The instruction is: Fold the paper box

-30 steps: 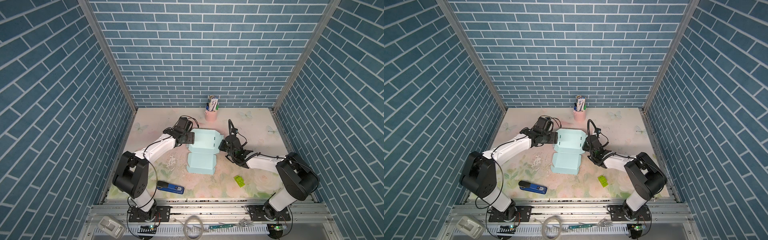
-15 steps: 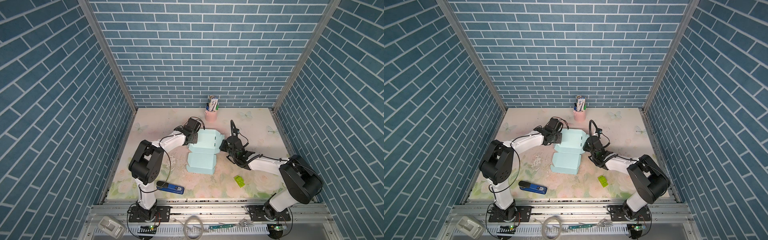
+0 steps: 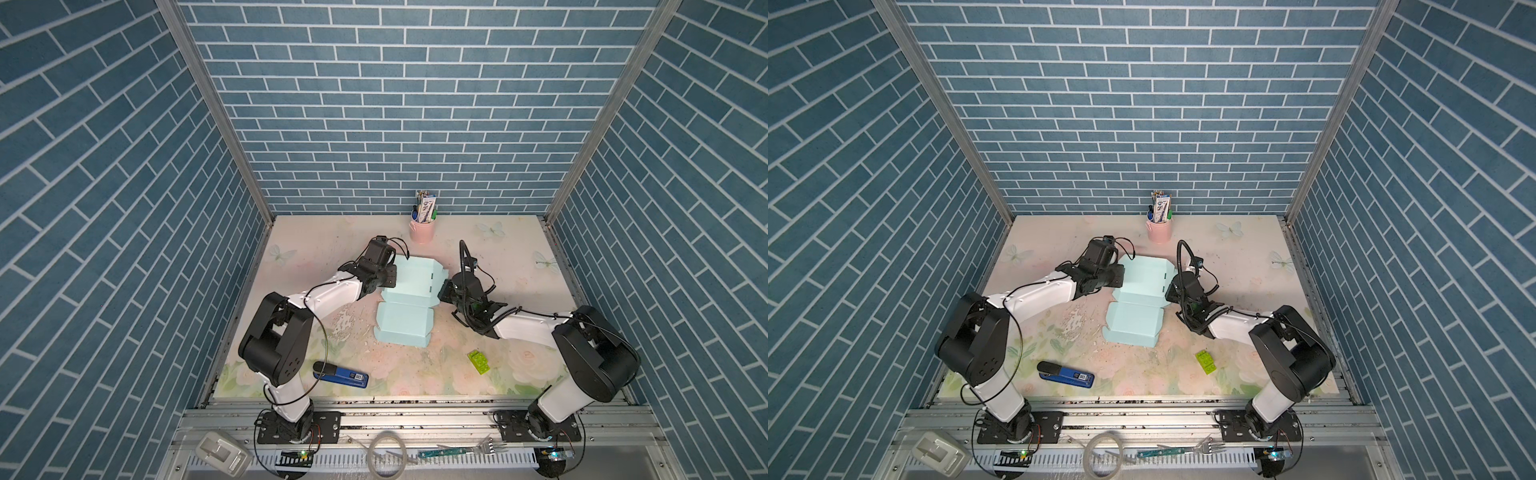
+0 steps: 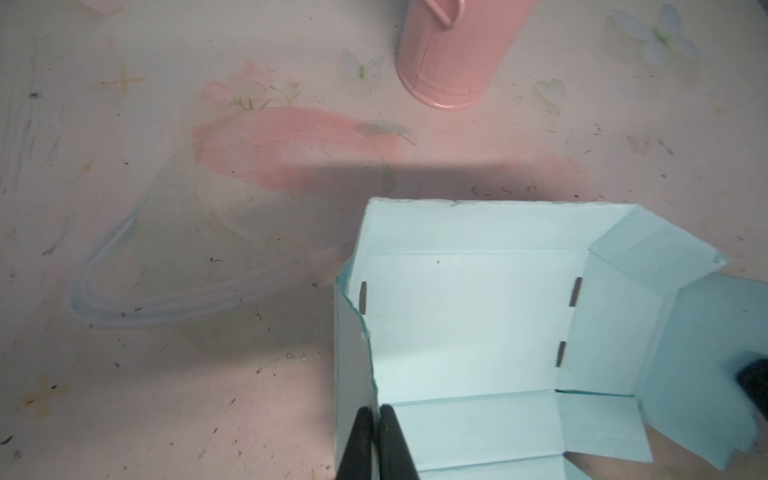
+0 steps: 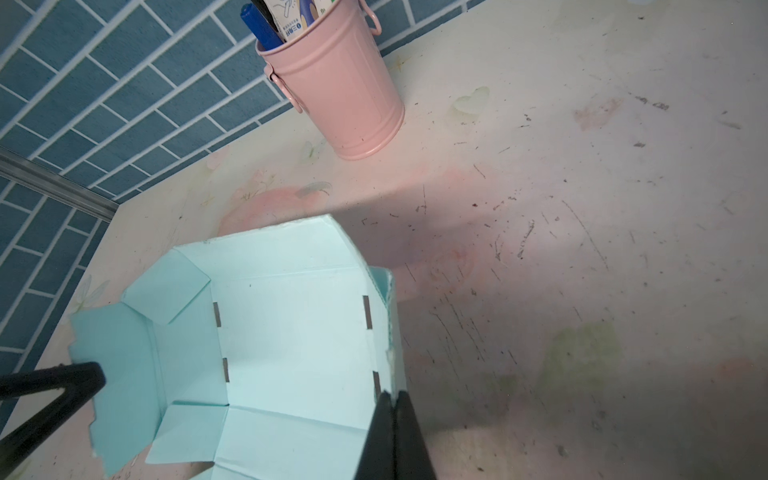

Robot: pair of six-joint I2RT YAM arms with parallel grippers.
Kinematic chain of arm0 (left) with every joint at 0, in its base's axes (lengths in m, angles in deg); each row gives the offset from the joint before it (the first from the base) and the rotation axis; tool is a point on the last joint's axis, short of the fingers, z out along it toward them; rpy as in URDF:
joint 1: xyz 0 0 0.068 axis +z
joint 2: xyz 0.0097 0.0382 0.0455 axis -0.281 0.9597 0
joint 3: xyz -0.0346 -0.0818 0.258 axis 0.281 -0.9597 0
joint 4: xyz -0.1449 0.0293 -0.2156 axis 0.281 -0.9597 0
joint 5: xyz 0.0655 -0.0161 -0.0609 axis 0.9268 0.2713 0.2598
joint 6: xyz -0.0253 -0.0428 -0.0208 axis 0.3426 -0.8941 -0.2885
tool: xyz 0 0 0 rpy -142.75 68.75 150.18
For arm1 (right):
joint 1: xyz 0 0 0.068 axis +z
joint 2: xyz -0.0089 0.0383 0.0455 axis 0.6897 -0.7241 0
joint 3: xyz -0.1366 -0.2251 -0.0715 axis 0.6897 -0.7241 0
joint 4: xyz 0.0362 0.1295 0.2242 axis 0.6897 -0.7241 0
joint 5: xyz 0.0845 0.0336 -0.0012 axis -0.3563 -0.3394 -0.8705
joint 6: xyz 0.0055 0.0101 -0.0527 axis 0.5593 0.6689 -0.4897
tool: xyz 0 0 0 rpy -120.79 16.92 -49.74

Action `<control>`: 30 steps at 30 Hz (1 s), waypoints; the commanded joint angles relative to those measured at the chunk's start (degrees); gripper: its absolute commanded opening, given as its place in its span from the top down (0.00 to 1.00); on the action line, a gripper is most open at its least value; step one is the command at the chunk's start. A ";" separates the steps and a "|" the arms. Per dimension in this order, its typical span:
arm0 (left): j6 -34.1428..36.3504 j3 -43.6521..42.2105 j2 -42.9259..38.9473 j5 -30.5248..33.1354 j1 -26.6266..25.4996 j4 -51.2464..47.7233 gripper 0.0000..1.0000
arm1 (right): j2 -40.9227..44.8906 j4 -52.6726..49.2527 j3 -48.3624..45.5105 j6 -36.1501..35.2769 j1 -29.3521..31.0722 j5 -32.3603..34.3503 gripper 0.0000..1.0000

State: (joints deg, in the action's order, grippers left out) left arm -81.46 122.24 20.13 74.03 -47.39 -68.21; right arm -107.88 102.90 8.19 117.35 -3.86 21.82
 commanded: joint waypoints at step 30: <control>1.40 3.25 -2.80 -12.02 10.84 -0.85 0.19 | -2.60 17.60 -2.88 -13.98 0.24 -14.06 1.00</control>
State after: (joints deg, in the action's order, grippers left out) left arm -82.68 123.21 13.99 70.18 -37.68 -68.80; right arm -109.78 115.49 5.64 106.46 -3.86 11.24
